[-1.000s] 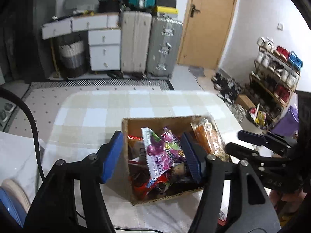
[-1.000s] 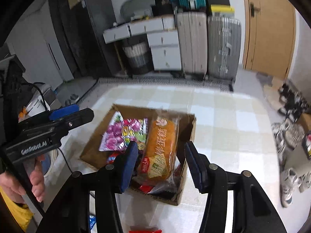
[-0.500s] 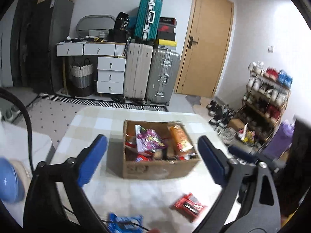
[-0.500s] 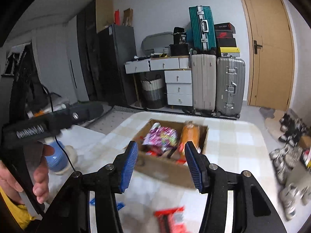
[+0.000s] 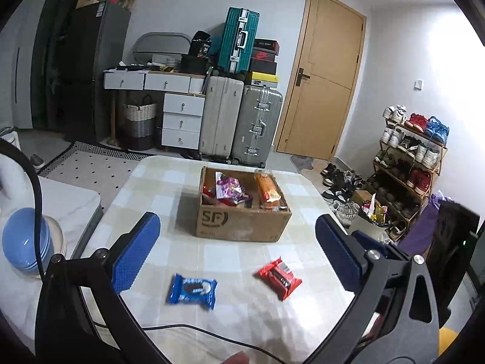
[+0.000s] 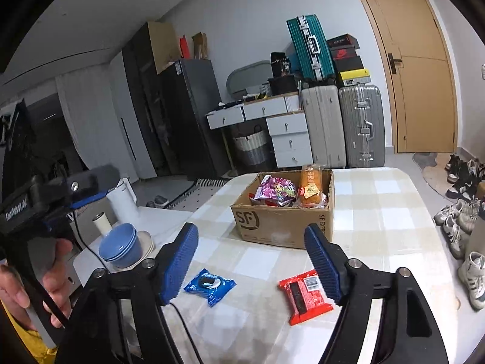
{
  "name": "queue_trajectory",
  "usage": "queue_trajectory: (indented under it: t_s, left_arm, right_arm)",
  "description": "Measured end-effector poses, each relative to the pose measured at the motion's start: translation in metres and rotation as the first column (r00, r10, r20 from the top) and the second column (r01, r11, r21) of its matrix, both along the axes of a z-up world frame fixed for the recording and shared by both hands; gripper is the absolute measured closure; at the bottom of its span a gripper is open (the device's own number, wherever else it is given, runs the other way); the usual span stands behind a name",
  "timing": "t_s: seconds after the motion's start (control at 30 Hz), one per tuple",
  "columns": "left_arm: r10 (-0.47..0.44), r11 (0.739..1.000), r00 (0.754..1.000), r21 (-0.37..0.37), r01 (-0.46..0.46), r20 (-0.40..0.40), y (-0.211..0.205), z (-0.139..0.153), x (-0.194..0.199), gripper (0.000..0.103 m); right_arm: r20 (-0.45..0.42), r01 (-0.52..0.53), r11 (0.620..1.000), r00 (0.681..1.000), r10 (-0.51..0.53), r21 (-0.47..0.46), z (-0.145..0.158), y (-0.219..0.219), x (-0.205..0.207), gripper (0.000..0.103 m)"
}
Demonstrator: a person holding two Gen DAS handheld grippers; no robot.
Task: Organize snacks
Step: 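Move both tools back to the blue cookie and red wafer packets, then grasp the blue cookie packet with the left gripper while the right grasps the red wafer packet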
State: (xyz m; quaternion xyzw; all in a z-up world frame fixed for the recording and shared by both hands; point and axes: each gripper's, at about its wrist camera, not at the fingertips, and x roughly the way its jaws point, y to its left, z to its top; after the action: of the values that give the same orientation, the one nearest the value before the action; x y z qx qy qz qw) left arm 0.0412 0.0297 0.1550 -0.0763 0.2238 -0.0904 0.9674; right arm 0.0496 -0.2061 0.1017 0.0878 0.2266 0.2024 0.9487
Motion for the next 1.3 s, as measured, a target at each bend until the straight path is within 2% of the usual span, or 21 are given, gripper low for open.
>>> queue_trajectory:
  t_s: [0.17, 0.27, 0.37, 0.43, 0.53, 0.57, 0.7, 0.83, 0.9, 0.93, 1.03, 1.17, 1.3]
  left_arm:
    - [0.073, 0.997, 0.997, 0.023, -0.073, 0.025, 0.014, -0.019, -0.024, 0.001]
    - [0.145, 0.989, 0.989, 0.036, -0.146, 0.019, 0.034, -0.042, -0.021, 0.001]
    - [0.171, 0.985, 0.983, 0.011, -0.171, -0.070, 0.054, -0.077, -0.007, 0.001]
    - [0.173, 0.985, 0.977, 0.015, -0.172, -0.128, 0.061, -0.098, 0.013, 0.001]
    - [0.175, 0.982, 0.978, 0.092, -0.166, -0.111, 0.063, -0.129, 0.022, 0.001]
    - [0.182, 0.980, 0.972, 0.112, -0.167, -0.145, 0.063, -0.135, 0.029, 0.001]
    - [0.146, 0.986, 0.968, 0.108, -0.126, -0.205, 0.052, -0.148, 0.060, 0.001]
    - [0.047, 0.998, 0.960, 0.055, -0.033, -0.276, 0.042, -0.165, 0.090, 0.001]
    - [0.043, 0.995, 0.949, 0.097, -0.013, -0.313, 0.033, -0.172, 0.104, 0.001]
    - [0.043, 0.991, 0.939, 0.131, 0.003, -0.341, 0.028, -0.181, 0.112, 0.001]
    - [0.049, 0.987, 0.924, 0.162, 0.014, -0.378, 0.021, -0.194, 0.125, 0.001]
    - [0.072, 0.988, 0.904, 0.154, -0.007, -0.422, 0.020, -0.206, 0.136, 0.001]
    - [0.071, 0.988, 0.906, 0.154, -0.006, -0.417, 0.022, -0.209, 0.137, 0.001]
  right_arm:
    - [0.066, 0.031, 0.999, 0.997, -0.029, -0.028, -0.005, 0.003, -0.017, 0.007]
    - [0.091, 0.038, 0.998, 0.995, -0.033, -0.056, -0.014, 0.002, -0.020, 0.005]
    - [0.079, 0.051, 0.998, 0.996, -0.047, -0.048, -0.029, -0.006, -0.013, 0.004]
    - [0.039, 0.057, 0.997, 0.998, -0.055, -0.046, -0.044, -0.012, -0.002, 0.004]
    - [-0.058, 0.048, 0.996, 0.997, -0.053, -0.077, -0.064, -0.016, 0.017, 0.004]
    - [-0.075, 0.048, 0.995, 0.996, -0.055, -0.092, -0.068, -0.017, 0.021, 0.004]
    - [-0.100, 0.046, 0.986, 0.993, -0.063, -0.159, -0.081, -0.017, 0.033, 0.004]
    - [-0.179, 0.061, 0.975, 0.979, -0.101, -0.212, -0.098, -0.014, 0.046, 0.004]
    - [-0.221, 0.047, 0.977, 0.971, -0.093, -0.206, -0.105, -0.013, 0.051, 0.004]
    - [-0.225, 0.044, 0.979, 0.970, -0.089, -0.199, -0.106, -0.013, 0.050, 0.004]
    - [-0.213, 0.042, 0.980, 0.973, -0.084, -0.196, -0.106, -0.015, 0.046, 0.004]
    - [-0.219, 0.023, 0.974, 0.973, -0.074, -0.226, -0.111, -0.009, 0.044, 0.004]
    - [-0.245, 0.012, 0.971, 0.967, -0.073, -0.239, -0.117, -0.002, 0.048, 0.004]
